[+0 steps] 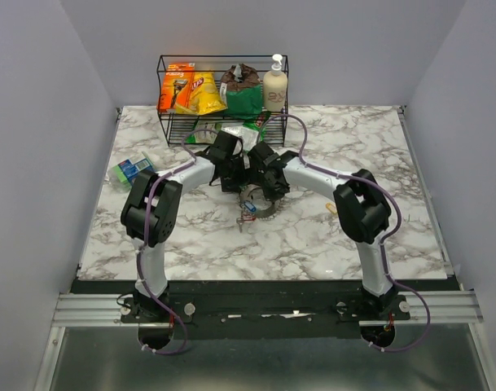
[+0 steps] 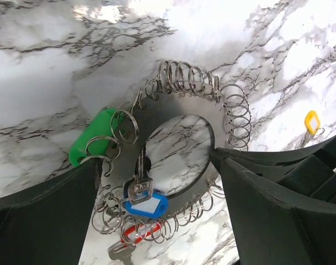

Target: Put the keys on the keyring

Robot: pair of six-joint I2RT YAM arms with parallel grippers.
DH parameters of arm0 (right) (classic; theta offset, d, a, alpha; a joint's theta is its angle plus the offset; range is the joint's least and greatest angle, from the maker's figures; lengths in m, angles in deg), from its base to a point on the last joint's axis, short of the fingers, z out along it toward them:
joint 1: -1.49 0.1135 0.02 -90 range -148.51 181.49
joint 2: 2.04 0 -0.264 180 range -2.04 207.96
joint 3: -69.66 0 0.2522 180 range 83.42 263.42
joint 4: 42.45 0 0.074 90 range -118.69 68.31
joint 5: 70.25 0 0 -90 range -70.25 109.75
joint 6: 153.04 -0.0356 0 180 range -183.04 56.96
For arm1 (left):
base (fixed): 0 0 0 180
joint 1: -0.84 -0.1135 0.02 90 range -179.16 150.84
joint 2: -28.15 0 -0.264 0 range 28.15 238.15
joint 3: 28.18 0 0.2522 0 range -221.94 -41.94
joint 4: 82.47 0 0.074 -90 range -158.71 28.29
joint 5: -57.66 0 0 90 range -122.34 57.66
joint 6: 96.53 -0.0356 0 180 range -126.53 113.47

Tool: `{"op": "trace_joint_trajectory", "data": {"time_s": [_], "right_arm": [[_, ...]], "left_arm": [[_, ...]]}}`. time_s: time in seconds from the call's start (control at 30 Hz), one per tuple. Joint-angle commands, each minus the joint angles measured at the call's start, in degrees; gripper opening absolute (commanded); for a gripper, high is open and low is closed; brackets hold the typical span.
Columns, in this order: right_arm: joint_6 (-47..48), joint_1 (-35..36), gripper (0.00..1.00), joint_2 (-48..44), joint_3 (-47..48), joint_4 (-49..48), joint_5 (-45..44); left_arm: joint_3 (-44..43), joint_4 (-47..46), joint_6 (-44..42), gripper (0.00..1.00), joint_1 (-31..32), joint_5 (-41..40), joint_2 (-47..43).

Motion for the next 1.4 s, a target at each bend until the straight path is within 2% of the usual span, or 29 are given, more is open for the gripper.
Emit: {"op": "trace_joint_trajectory", "data": {"time_s": [0.0, 0.2, 0.33, 0.53, 0.7, 0.87, 1.0, 1.13, 1.37], "right_arm": [[-0.25, 1.33, 0.01, -3.03, -2.59, 1.11, 3.82], [-1.74, 1.33, 0.01, -5.76, -3.21, 0.85, 3.21], [-2.8, 0.36, 0.01, -9.53, -4.18, -0.82, 2.41], [-3.07, -1.48, 0.01, -15.34, -7.34, -4.69, 3.9], [-2.8, -3.07, 0.01, -18.94, -10.59, -7.23, 5.84], [-2.1, -6.23, 0.02, -22.28, -14.9, -11.53, 11.71], [-2.01, -10.01, 0.04, -25.71, -19.99, -16.63, 21.47], [-1.05, -11.59, 0.04, -28.08, -22.29, -18.14, 22.71], [-0.78, -11.86, 0.05, -28.79, -22.73, -19.28, 26.4]], "left_arm": [[-3.23, -2.12, 0.61, 0.98, 1.09, 2.2, 1.2], [-2.79, -0.54, -1.76, 0.98, 1.0, -2.01, -0.99], [-0.07, -0.18, -3.7, 0.98, 1.0, -7.9, -6.52], [6.26, -2.03, -5.9, 0.99, 0.92, -13.71, -15.39], [15.21, -6.5, -7.3, 0.99, 0.92, -15.82, -22.78], [25.84, -13.1, -7.22, 0.99, 0.92, -13.01, -32.89], [31.92, -16.79, -6.87, 0.98, 1.0, -11.78, -40.36], [36.23, -21.35, -6.43, 0.96, 1.09, -9.94, -46.51], [37.38, -23.3, -7.13, 0.91, 1.62, -5.19, -45.39]]}}
